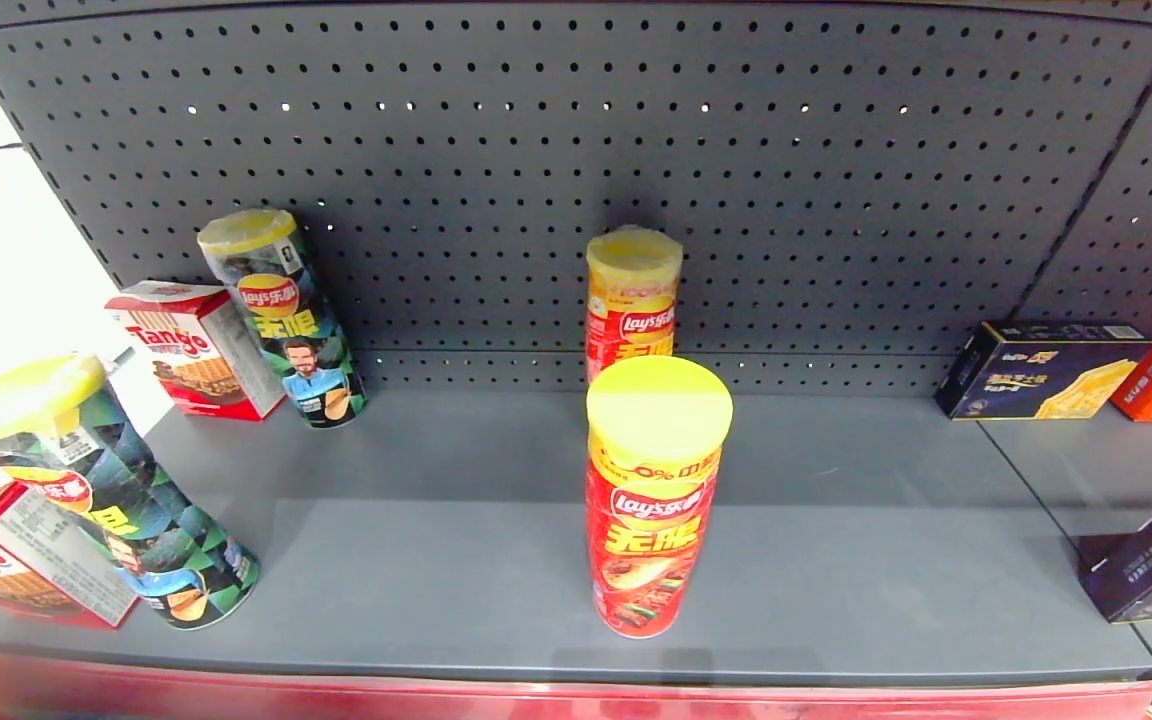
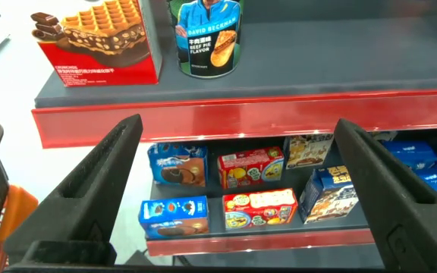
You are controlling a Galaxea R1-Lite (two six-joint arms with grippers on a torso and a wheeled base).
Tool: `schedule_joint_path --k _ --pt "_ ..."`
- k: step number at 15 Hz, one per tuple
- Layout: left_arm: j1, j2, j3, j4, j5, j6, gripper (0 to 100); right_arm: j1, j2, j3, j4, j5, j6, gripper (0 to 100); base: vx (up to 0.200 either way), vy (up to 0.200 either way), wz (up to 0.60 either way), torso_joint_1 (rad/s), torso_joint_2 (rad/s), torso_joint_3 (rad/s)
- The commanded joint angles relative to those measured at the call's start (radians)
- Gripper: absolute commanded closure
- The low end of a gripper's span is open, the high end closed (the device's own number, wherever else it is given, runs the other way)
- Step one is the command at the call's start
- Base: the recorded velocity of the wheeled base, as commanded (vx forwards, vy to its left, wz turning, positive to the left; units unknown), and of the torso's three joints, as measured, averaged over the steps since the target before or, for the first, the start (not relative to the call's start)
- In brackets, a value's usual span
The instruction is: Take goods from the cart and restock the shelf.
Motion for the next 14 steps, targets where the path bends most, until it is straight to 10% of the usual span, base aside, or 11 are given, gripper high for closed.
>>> schedule_joint_path --k 1,14 --pt "0.000 0.001 0.000 0.000 0.000 0.000 0 0.000 0.002 0.000 0.001 0.000 0.000 0 0.000 0.000 0.00 0.000 0.00 0.000" --pt "0.000 0.001 0.000 0.000 0.003 -0.002 0 0.000 0.002 0.000 -0.001 0.000 0.000 0 0.000 0.015 -0.09 0.000 0.00 0.001"
